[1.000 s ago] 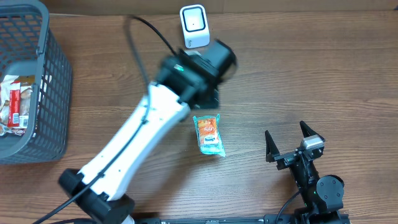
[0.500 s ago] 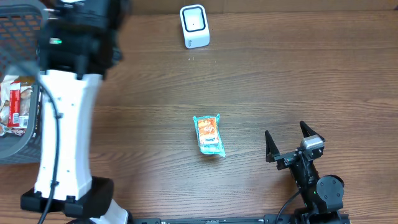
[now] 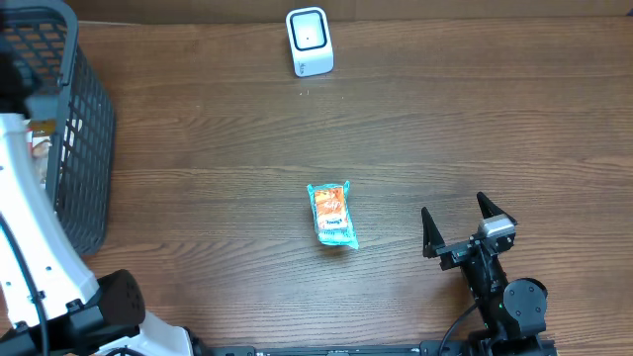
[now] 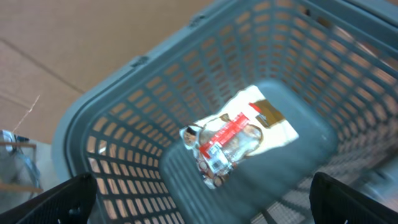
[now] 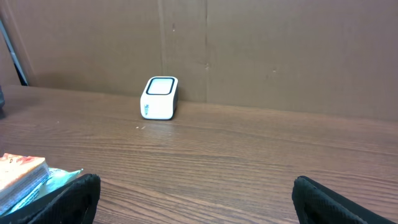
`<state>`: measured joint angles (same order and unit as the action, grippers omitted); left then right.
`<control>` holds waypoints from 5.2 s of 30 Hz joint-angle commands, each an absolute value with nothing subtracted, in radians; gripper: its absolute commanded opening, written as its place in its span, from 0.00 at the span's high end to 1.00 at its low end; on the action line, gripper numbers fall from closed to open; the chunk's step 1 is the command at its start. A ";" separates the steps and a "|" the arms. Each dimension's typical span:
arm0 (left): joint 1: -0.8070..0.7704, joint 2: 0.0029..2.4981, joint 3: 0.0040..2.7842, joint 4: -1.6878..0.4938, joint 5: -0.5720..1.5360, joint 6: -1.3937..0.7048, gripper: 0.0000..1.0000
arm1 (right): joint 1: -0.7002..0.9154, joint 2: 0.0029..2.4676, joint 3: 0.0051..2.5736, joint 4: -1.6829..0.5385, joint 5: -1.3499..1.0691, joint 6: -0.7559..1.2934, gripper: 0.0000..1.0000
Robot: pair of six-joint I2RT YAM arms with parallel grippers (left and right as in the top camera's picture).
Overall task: Scan the item barcode
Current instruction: 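Move the left gripper back into the grey basket, then grasp the clear bag with red strip in the basket, left gripper, then lift the bag out and carry it left of the orange packet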
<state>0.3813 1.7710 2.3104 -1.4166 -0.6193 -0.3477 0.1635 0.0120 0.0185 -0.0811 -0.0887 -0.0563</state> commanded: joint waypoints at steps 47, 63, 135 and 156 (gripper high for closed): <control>0.641 2.541 2.332 -1.248 -0.260 0.225 0.00 | 0.160 0.003 0.008 -0.077 -0.080 -0.061 0.00; 0.641 2.607 2.332 -1.294 -0.114 0.221 0.55 | 0.160 0.003 0.008 -0.077 -0.080 -0.061 0.00; -0.206 1.628 1.647 -1.408 -0.052 -0.551 0.95 | 0.160 0.003 0.008 -0.077 -0.080 -0.061 0.00; -0.247 1.629 0.994 -0.867 -0.025 -0.559 0.86 | 0.160 0.003 0.008 -0.077 -0.080 -0.061 0.00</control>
<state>-0.2363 1.6348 1.0317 -0.8928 -0.0303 -0.5846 0.1635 0.0109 0.0185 -0.0811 -0.0887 -0.0563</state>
